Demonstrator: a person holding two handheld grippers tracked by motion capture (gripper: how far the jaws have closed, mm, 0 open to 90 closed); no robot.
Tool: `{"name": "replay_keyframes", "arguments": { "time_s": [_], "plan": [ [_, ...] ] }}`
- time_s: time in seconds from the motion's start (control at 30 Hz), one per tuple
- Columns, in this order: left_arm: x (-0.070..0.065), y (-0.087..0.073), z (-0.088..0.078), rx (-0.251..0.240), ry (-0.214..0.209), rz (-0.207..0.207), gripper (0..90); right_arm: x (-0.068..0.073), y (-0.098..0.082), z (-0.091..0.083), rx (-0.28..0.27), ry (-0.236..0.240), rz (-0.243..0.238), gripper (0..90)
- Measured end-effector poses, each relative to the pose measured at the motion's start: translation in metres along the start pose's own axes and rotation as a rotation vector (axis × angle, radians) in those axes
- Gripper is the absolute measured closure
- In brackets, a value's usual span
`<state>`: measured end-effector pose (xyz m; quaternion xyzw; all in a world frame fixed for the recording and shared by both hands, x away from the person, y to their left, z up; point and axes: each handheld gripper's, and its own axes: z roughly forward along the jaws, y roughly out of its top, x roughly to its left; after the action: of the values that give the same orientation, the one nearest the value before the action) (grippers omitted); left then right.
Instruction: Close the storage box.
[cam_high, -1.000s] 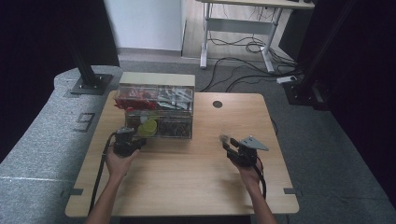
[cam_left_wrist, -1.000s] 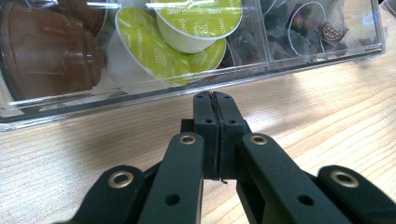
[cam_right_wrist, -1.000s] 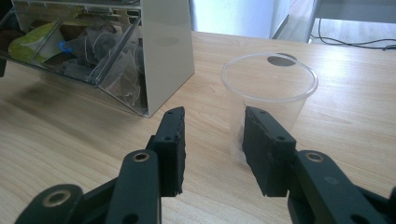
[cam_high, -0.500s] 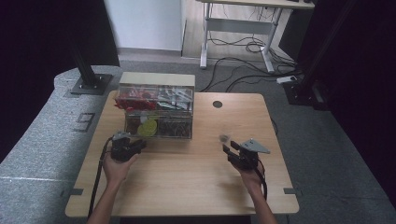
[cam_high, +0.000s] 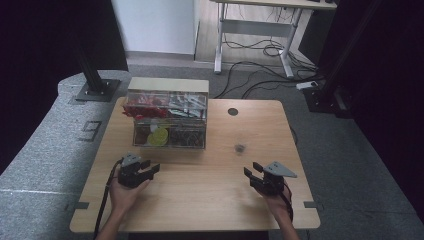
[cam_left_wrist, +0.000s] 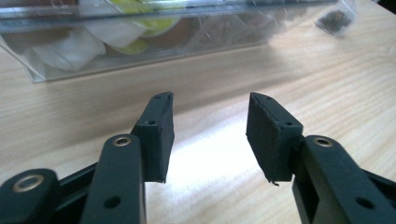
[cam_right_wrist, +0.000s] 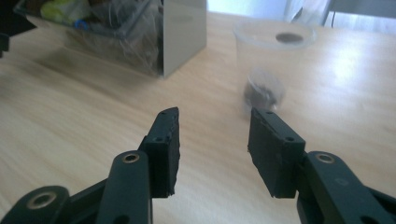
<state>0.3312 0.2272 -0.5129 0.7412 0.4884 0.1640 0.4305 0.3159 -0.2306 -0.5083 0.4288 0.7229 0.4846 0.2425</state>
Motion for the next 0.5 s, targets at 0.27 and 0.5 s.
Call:
{"name": "replay_keyframes", "arguments": {
  "time_s": [0.27,0.5],
  "plan": [
    [-0.009,-0.019,-0.006,0.046,-0.017,0.032,48.8,-0.013,-0.027,-0.012,0.059,-0.013,0.022,48.1],
    [-0.009,-0.037,-0.010,0.095,-0.001,0.017,48.8,-0.023,-0.041,-0.016,0.115,-0.013,0.044,44.6]
  ]
}}
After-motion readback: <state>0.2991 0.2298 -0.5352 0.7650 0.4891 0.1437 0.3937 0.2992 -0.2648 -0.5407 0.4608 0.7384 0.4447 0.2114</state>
